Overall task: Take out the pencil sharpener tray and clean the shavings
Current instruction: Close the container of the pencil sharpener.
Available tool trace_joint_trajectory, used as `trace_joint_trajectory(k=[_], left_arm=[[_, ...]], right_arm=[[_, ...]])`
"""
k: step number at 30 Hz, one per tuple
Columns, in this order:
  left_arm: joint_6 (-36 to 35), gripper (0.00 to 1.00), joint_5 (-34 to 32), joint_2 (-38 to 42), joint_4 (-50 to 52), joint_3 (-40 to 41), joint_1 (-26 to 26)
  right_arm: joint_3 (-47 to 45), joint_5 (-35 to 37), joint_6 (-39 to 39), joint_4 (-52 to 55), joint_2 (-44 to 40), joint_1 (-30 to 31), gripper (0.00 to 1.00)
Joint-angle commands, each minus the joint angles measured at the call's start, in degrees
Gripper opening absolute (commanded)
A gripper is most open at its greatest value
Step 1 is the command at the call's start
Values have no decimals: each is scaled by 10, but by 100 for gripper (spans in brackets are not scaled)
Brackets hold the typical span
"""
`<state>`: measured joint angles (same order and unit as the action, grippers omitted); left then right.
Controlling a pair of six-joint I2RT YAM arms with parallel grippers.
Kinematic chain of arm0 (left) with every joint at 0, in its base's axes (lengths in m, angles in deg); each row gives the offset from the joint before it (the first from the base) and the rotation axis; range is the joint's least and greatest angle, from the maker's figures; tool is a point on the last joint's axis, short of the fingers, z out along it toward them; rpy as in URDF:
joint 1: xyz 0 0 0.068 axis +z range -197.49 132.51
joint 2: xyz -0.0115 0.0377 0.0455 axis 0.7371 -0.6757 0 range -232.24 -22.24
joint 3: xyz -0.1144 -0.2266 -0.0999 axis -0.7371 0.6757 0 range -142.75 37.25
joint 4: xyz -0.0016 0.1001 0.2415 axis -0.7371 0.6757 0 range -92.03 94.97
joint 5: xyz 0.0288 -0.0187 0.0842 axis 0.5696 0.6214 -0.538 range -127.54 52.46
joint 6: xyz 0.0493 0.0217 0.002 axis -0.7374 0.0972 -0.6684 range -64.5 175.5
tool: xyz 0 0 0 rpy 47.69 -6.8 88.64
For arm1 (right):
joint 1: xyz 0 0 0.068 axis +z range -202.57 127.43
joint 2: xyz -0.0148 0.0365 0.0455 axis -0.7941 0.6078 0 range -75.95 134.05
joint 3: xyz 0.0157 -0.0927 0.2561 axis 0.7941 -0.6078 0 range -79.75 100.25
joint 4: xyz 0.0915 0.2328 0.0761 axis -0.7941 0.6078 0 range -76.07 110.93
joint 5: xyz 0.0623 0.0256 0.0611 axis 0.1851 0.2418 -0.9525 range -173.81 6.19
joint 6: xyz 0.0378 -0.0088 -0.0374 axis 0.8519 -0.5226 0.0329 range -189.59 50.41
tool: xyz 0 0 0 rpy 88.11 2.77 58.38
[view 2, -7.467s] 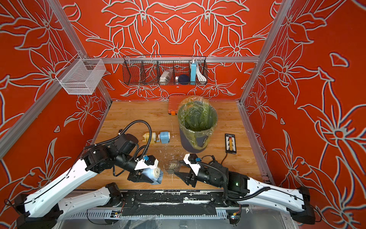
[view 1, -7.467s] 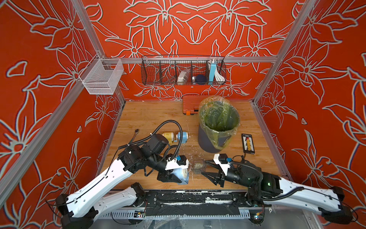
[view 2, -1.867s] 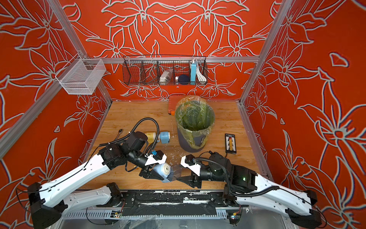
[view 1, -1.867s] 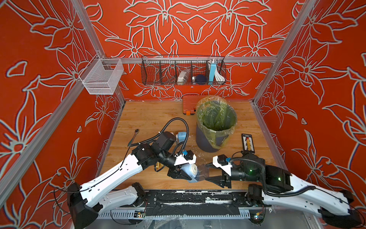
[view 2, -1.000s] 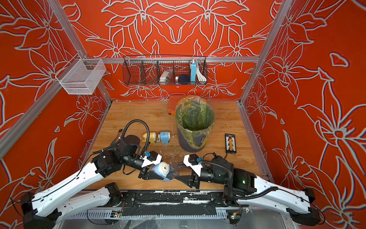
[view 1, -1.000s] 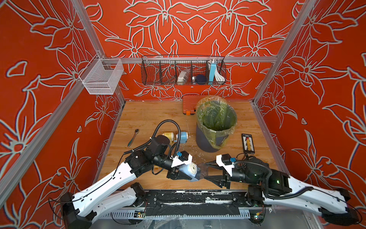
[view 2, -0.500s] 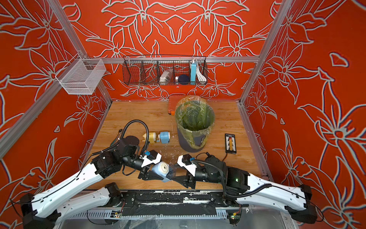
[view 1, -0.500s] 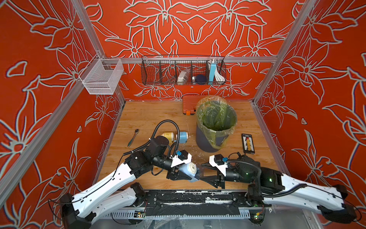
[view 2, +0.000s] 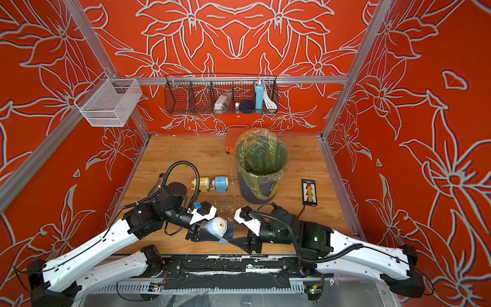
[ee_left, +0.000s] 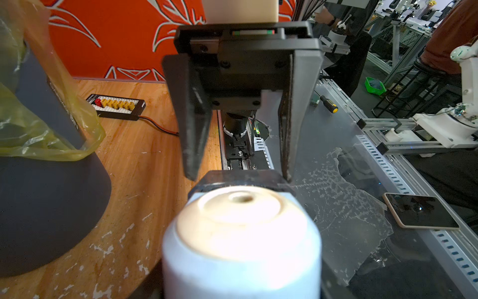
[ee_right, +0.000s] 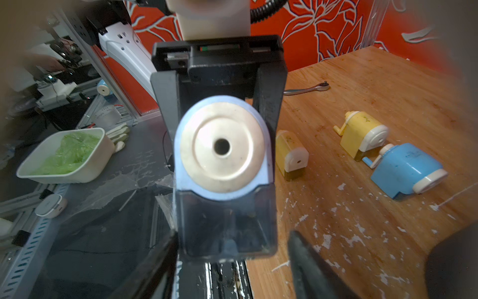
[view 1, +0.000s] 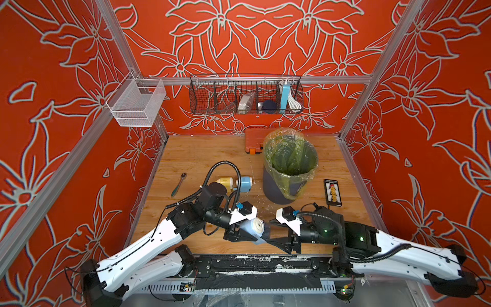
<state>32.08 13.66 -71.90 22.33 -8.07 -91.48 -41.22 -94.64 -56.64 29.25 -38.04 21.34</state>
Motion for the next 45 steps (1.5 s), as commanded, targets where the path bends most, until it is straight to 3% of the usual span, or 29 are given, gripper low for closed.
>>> trace_joint_trajectory(k=[1,4,12,32,38,45], left_arm=[[-16,0,35,10,-16,-14,-4],[-15,0,34,8,-15,-15,-4],[-24,0,32,4,1,-16,-4],[-15,0,31,7,-38,-6,-5],[-67,0,-1,-20,31,-14,-5],[-114,0,-124,-81,56,-13,-8]], right_arm=[[13,10,7,56,-22,-2,83],[10,20,11,56,-37,-2,82],[5,72,18,22,-70,-3,68],[-16,40,52,-50,63,-2,47],[-2,153,56,38,-24,-2,47],[35,327,62,195,-146,-2,50]])
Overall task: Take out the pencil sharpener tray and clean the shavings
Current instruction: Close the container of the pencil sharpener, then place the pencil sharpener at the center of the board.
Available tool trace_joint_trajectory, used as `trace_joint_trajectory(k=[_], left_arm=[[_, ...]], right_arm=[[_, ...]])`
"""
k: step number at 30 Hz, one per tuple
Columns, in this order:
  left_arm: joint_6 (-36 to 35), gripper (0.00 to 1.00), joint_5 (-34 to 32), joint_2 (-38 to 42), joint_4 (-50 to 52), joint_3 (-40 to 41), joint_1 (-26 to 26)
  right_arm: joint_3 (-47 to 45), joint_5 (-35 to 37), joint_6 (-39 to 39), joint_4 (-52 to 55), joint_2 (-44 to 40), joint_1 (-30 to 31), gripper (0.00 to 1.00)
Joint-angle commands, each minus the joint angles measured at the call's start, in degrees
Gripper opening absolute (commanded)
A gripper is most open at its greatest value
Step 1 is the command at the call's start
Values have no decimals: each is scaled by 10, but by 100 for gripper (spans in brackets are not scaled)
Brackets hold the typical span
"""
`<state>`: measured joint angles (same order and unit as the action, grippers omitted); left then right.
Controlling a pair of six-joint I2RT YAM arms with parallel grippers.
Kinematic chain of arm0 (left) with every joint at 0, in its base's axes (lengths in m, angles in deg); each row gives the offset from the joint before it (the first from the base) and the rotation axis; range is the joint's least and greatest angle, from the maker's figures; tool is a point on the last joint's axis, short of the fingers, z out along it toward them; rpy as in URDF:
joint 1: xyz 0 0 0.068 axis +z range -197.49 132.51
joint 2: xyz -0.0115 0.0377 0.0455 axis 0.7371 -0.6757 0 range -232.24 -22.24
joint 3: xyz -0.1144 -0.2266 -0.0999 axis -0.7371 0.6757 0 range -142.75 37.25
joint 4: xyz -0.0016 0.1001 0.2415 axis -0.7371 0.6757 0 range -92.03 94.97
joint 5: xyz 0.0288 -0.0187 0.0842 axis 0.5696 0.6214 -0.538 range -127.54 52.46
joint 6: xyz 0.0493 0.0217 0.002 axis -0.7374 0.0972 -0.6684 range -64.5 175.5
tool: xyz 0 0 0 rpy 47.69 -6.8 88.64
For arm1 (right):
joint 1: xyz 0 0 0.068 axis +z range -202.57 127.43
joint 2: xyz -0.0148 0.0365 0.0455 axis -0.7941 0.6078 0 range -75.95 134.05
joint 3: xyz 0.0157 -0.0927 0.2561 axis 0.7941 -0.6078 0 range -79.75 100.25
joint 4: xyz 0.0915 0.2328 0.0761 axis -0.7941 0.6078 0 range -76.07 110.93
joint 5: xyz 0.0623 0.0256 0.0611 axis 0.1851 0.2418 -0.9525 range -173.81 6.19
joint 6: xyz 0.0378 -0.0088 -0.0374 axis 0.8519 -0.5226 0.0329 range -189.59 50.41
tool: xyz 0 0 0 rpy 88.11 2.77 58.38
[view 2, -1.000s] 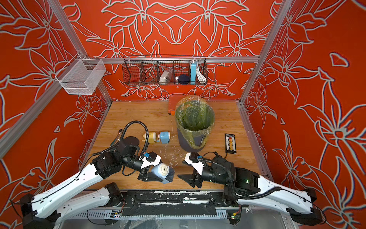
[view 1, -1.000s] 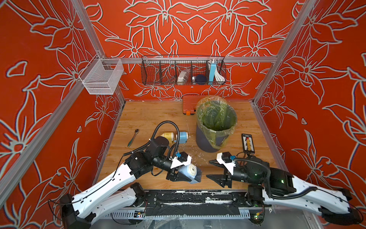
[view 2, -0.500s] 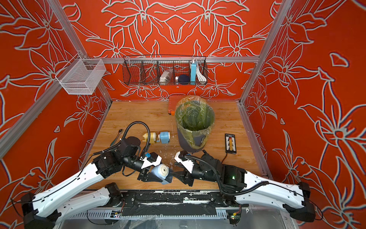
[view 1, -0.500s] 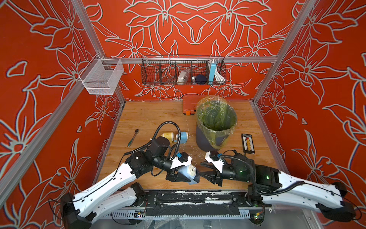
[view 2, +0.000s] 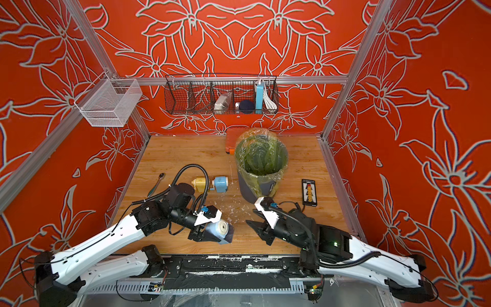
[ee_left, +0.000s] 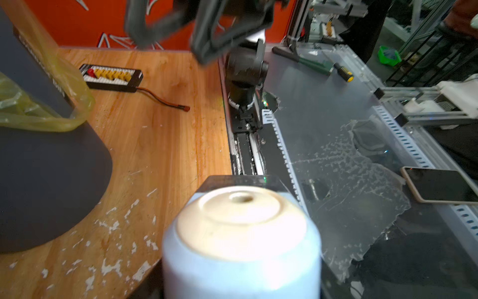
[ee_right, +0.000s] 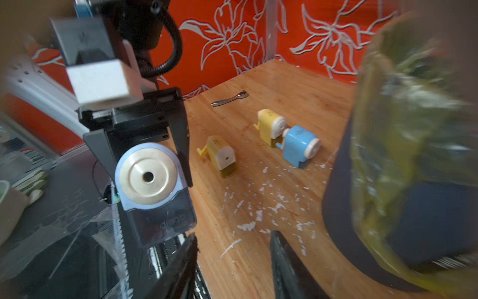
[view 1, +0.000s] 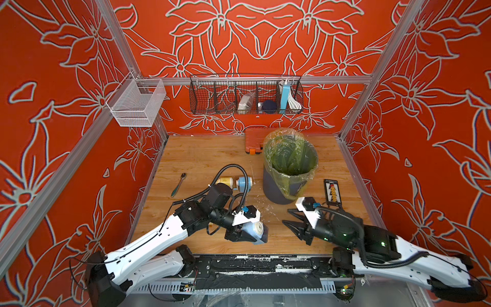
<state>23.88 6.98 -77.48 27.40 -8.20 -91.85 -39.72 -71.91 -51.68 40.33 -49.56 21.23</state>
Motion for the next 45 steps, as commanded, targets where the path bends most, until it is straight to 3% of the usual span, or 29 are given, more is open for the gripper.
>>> trace_joint_trajectory(k=[1,12,20,23,31,45], left_arm=[[-36,0,-72,-40,3,-13,-4],[-54,0,-149,-152,-18,-34,-4],[-68,0,-175,-182,-19,-38,-7],[-72,7,-203,-202,-18,-38,-8],[-93,8,-237,-273,-3,-50,-9],[-107,36,-271,-344,20,-74,-26]], right_arm=[[21,110,14,95,-43,-1,50],[6,128,50,141,-99,-1,52],[-27,68,43,117,-77,-1,70],[-30,72,47,111,-81,-1,72],[-22,97,54,136,-119,-1,72],[-17,105,72,165,-124,-1,71]])
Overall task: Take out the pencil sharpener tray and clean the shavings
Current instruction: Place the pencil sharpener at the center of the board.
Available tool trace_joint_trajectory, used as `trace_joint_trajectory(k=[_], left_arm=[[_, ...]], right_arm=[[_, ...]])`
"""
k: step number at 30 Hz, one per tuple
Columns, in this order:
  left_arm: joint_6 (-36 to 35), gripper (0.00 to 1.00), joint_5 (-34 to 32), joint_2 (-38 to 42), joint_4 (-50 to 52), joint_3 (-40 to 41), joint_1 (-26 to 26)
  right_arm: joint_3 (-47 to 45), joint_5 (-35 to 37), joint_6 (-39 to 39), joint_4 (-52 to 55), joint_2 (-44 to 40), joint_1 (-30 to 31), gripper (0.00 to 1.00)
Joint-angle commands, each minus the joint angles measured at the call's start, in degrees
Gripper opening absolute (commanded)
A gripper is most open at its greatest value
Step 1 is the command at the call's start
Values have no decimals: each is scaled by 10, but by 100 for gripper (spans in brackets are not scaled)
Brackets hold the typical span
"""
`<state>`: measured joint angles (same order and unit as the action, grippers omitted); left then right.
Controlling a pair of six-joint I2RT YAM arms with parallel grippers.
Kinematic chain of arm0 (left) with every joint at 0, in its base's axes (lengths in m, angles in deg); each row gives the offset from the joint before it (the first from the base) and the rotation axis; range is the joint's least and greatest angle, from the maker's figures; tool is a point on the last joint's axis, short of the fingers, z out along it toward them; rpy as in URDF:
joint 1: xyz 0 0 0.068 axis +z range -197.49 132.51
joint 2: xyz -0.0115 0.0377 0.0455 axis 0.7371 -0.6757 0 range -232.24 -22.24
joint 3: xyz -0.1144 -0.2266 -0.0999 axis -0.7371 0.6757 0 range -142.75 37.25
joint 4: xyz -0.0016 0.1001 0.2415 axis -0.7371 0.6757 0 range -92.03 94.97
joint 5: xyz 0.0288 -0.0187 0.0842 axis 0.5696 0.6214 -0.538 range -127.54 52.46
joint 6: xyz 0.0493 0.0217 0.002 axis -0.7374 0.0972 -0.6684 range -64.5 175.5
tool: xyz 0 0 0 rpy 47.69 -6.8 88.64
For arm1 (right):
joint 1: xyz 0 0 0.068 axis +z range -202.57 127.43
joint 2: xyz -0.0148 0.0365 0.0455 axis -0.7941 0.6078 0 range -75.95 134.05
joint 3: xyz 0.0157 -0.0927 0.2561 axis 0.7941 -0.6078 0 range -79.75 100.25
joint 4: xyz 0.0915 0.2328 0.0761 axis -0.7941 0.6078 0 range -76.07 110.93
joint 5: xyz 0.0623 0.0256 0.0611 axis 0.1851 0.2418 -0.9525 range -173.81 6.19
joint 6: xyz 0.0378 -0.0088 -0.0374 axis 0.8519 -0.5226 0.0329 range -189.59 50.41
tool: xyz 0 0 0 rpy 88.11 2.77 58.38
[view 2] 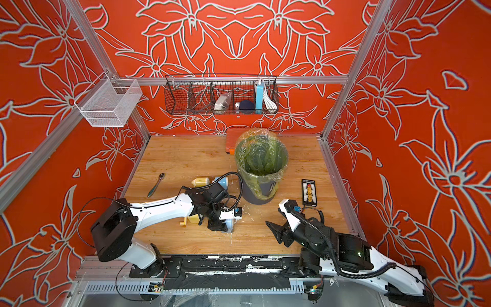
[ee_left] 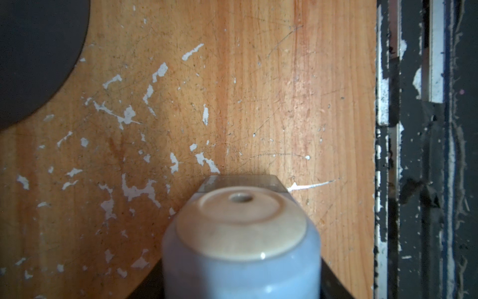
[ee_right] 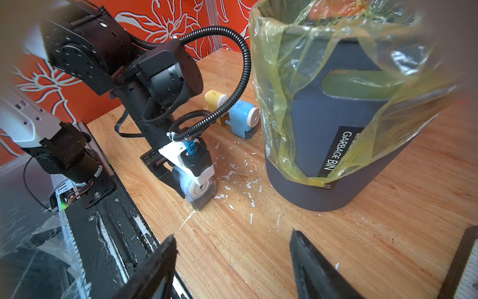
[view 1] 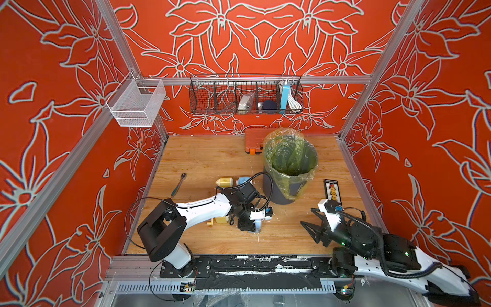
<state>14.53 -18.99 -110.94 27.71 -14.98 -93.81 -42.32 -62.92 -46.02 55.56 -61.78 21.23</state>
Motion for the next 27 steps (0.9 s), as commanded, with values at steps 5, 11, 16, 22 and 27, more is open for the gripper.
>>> trace_joint_trajectory(k=[5,11,16,22,27], left_arm=[[-13,51,-23,-19,22,-6,-14],[-7,60,-25,-12,18,-2,-18],[-6,74,-28,0,20,1,-19],[-6,99,-38,35,25,4,-20],[-3,99,-46,94,52,0,-20]], right_arm=[[12,19,20,25,-5,-1,71],[12,21,24,33,-13,-1,71],[14,22,24,35,-15,-1,70],[13,22,24,36,-15,-1,70],[13,22,24,38,-15,-1,70]])
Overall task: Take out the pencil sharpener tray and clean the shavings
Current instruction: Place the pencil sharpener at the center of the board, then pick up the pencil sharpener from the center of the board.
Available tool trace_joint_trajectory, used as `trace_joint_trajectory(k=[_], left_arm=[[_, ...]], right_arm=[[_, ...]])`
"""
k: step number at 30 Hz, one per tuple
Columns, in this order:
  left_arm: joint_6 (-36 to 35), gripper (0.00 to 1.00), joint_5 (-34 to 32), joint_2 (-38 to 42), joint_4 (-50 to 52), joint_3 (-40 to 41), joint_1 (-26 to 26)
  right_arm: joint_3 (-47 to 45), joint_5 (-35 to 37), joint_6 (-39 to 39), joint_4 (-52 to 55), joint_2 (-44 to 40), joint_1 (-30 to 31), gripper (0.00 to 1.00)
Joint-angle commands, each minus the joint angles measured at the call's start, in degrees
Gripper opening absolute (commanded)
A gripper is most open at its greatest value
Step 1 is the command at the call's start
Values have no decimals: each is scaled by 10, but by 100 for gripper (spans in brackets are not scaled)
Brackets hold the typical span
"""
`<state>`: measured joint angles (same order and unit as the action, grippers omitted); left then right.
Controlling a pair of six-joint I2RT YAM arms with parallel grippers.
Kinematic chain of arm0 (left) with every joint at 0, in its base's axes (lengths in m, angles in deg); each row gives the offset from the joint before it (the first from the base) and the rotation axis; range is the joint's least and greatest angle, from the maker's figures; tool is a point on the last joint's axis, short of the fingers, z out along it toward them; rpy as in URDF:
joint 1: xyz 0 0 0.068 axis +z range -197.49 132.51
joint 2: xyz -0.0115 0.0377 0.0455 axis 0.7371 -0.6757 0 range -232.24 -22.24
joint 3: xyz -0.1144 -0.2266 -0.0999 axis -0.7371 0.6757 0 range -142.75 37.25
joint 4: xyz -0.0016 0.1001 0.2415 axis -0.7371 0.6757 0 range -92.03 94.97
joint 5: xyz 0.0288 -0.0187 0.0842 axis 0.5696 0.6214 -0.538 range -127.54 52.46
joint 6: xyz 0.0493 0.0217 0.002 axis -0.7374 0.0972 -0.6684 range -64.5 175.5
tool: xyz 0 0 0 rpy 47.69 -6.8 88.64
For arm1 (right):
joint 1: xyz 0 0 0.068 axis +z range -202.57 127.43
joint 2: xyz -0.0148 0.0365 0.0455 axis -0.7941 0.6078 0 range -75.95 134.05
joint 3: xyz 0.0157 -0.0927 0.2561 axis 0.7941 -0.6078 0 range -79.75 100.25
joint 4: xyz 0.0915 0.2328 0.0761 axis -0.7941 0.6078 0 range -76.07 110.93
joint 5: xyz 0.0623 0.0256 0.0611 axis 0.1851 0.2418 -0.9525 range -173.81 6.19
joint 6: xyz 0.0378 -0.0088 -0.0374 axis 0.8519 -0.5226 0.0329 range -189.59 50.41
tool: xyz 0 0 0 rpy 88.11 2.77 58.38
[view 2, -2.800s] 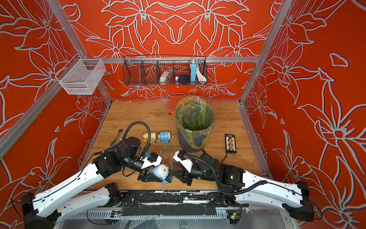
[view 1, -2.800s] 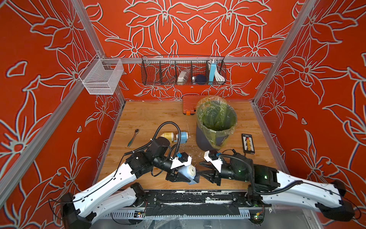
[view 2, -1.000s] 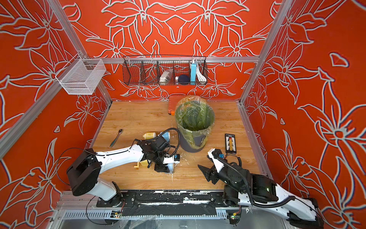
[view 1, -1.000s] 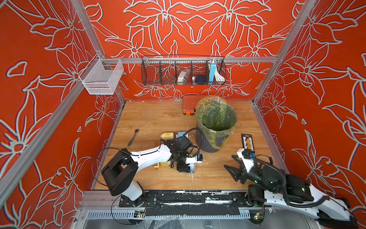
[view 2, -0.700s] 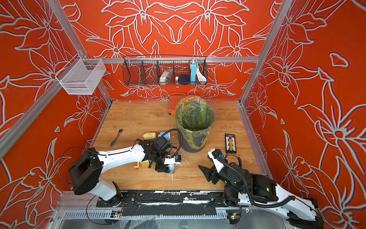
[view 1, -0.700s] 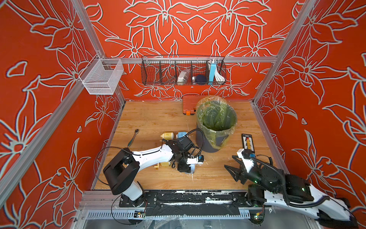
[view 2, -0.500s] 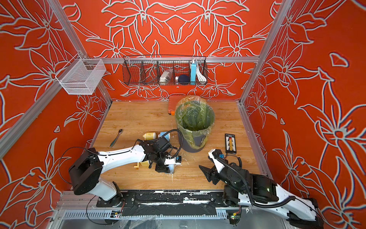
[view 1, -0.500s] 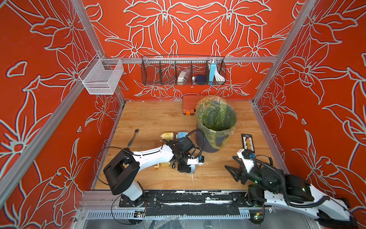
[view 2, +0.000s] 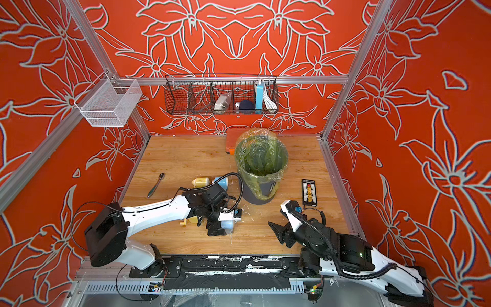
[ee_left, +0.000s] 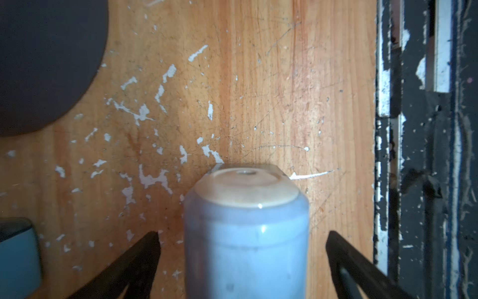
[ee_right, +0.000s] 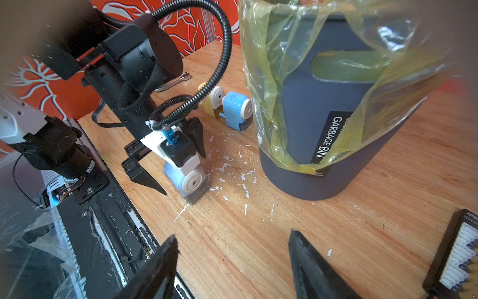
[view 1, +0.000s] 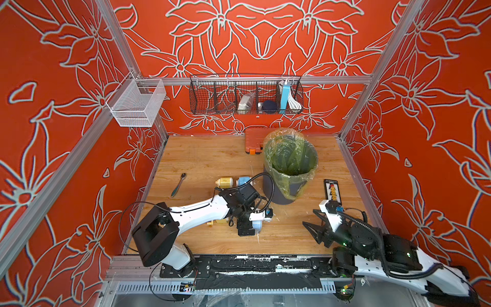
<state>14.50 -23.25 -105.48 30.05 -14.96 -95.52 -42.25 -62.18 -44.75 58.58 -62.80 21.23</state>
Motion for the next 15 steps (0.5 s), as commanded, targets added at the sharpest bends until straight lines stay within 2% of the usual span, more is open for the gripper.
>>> trace_joint_trajectory(k=[1,3,6,9,11,15], left_arm=[[0,99,-7,59,34,0,-3],[21,99,-21,96,32,1,1],[54,99,-31,149,26,-6,35],[24,99,27,180,47,-21,103],[-6,98,22,180,40,-30,132],[-76,88,55,121,55,-85,188]], right_arm=[[13,15,12,9,-5,-1,70],[13,15,12,9,-6,-1,70],[12,10,8,6,-9,-1,69],[11,10,6,4,-15,-1,69],[11,12,6,4,-19,-1,68],[13,15,6,7,-24,-1,68]])
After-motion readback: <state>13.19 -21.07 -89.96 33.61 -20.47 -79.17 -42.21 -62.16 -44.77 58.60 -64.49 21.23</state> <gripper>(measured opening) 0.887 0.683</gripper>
